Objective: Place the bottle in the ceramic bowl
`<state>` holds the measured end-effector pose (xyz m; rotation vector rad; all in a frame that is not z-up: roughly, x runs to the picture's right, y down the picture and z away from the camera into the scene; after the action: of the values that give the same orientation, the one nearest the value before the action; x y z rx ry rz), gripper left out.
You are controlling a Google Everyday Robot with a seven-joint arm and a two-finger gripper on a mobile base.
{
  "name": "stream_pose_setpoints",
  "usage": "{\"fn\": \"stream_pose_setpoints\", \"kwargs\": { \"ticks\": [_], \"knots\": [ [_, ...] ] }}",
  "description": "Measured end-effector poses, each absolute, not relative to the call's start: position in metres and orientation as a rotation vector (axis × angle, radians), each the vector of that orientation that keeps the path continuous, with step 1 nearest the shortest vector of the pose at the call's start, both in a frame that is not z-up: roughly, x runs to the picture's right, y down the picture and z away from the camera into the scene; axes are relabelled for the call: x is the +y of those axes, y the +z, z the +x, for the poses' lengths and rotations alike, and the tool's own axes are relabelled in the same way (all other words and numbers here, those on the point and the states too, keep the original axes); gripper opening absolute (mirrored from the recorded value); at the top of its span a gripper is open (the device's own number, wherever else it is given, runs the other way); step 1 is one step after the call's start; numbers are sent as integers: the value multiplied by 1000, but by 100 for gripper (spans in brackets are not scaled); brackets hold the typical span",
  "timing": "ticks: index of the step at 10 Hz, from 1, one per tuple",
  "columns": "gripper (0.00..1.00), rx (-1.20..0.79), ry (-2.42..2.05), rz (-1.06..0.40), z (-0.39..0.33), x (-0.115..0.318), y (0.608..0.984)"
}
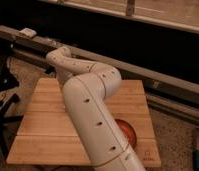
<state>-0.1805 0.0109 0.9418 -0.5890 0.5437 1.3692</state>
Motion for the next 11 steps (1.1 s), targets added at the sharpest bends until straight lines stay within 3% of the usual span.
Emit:
{"fn": "stream_pose_setpoints", "kwargs": {
  "ticks": [7,8,11],
  "knots": [
    [64,560,1398,-670,-179,30,969],
    [58,564,1389,-675,-183,32,969],
    [29,583,1375,-686,-187,33,964]
  ]
}}
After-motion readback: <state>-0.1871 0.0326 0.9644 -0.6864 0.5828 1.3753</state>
